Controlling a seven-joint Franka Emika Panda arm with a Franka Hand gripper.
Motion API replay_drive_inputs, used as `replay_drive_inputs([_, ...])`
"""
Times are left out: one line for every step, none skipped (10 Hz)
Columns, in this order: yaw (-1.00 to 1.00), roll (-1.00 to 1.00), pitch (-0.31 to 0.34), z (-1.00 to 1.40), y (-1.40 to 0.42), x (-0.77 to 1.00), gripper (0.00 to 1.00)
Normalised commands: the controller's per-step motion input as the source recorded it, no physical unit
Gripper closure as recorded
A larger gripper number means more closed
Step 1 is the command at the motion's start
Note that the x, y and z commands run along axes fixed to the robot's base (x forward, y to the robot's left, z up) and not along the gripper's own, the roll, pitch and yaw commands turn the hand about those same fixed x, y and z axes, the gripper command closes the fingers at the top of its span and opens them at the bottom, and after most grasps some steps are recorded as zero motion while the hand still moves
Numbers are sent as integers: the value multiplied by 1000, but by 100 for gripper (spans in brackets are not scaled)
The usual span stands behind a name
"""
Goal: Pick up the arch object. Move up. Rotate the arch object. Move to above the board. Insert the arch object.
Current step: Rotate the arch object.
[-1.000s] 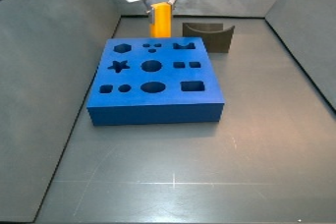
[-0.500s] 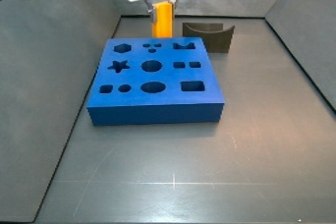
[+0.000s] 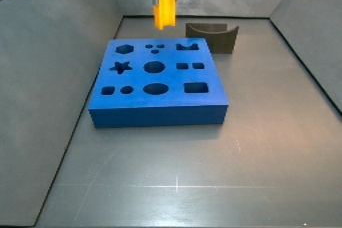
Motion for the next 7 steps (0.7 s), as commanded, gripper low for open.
replay_drive_inputs([-4,11,-3,1000,-244,-575,100])
replay_drive_inputs([11,32,-34,1000,-207,-549,100])
replay_drive_inputs([21,57,-20,1000,-174,-509,100])
replay_drive_inputs([25,77,-3,1000,-157,-464,100])
replay_drive_inputs([27,91,11,1000,-143,-425,100])
replay_drive_inputs([30,121,26,1000,-117,-326,100])
replay_drive_inputs([31,141,40,1000,-103,-258,100])
